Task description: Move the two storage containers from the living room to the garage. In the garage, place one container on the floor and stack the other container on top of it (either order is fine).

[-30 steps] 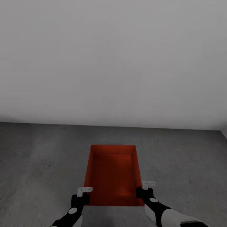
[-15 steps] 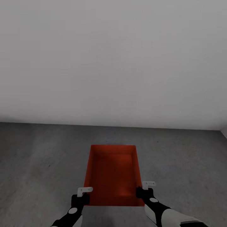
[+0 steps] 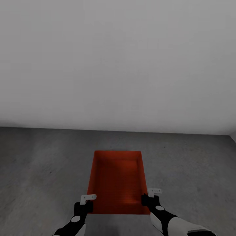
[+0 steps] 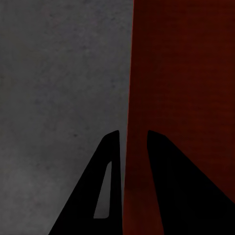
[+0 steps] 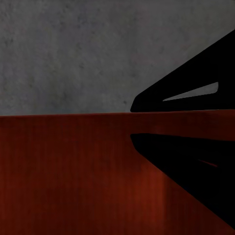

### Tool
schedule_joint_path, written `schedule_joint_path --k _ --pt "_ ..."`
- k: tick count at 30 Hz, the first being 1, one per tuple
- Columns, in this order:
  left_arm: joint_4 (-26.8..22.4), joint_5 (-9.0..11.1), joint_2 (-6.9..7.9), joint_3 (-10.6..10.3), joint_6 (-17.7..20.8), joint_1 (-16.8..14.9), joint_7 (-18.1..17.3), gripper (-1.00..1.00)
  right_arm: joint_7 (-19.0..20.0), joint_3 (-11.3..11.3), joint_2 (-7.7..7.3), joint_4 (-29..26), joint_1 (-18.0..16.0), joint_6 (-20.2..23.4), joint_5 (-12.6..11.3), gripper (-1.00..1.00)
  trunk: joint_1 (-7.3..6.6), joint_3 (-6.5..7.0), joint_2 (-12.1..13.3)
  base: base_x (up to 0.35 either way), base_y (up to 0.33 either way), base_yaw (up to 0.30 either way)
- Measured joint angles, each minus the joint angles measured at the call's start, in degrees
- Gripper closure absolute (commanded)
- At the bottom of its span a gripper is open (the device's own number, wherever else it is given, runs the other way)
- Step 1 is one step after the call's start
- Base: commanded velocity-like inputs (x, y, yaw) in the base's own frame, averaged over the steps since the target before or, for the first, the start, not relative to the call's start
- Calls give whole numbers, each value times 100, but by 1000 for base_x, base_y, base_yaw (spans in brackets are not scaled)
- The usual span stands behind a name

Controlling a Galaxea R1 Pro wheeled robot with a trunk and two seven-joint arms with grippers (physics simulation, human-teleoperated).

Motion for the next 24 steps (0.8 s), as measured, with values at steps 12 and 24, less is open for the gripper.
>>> schedule_joint_path --k 12,24 --pt "-2 -5 0 1 -1 -1 0 100 0 2 0 2 0 -6 -5 100 264 -216 -482 0 0 0" --pt "-2 -2 1 2 0 -1 -1 100 -1 4 1 2 -3 -2 -4 100 527 -431 -963 0 0 0"
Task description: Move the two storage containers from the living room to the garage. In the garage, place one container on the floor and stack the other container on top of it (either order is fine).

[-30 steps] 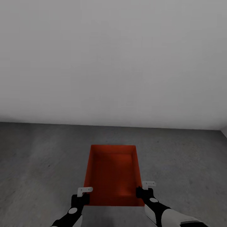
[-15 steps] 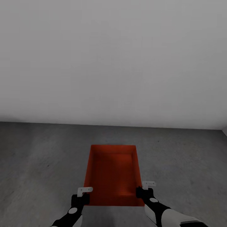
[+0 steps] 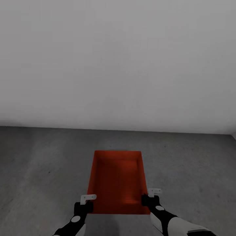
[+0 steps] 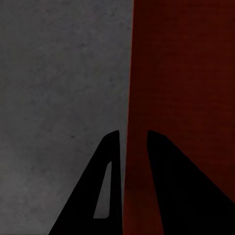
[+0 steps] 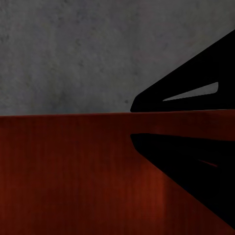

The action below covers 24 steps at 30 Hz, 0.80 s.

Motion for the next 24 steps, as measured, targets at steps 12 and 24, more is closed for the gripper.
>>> schedule_joint_path --k 12,24 --pt "0 2 0 -5 -1 0 1 100 1 -7 -1 0 4 -5 3 100 264 -216 -482 0 0 0" --pt "-33 -70 -1 10 -6 -3 0 100 13 -6 -5 28 7 -105 -46 100 527 -431 -963 0 0 0"
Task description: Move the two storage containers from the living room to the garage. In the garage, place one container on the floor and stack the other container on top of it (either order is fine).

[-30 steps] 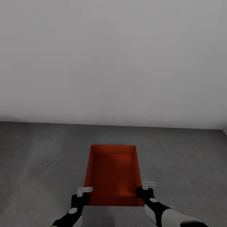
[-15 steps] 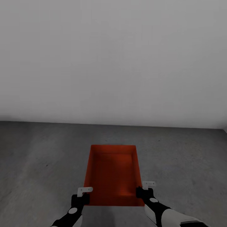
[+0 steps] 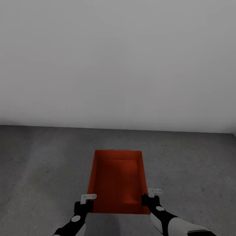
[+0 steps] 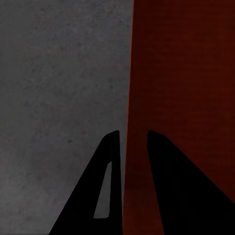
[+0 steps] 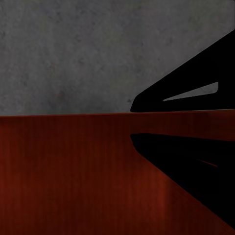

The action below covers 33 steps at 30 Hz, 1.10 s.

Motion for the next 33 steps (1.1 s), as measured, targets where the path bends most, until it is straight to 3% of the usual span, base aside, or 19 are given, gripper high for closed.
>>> schedule_joint_path --k 33 --pt "0 1 0 2 0 0 0 100 -1 5 0 0 -3 6 -2 100 725 -593 -1324 0 0 0"
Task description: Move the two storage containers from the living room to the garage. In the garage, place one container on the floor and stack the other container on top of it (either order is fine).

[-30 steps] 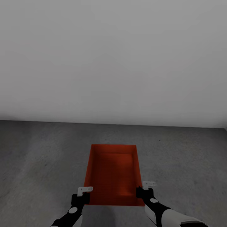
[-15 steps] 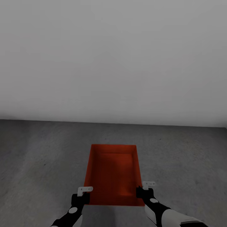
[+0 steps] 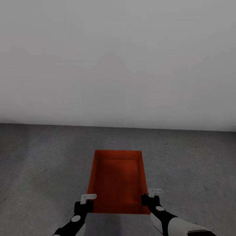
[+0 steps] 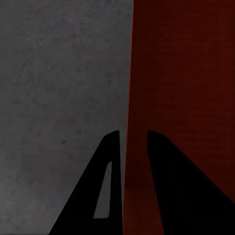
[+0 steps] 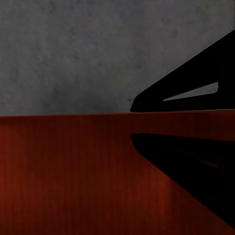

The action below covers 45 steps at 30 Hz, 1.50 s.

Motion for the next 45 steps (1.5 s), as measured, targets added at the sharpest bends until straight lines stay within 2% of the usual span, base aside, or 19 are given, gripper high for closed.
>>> schedule_joint_path --k 45 --pt "1 1 0 -3 0 0 0 100 1 -3 0 0 3 -4 0 100 989 -808 -1805 0 0 0"
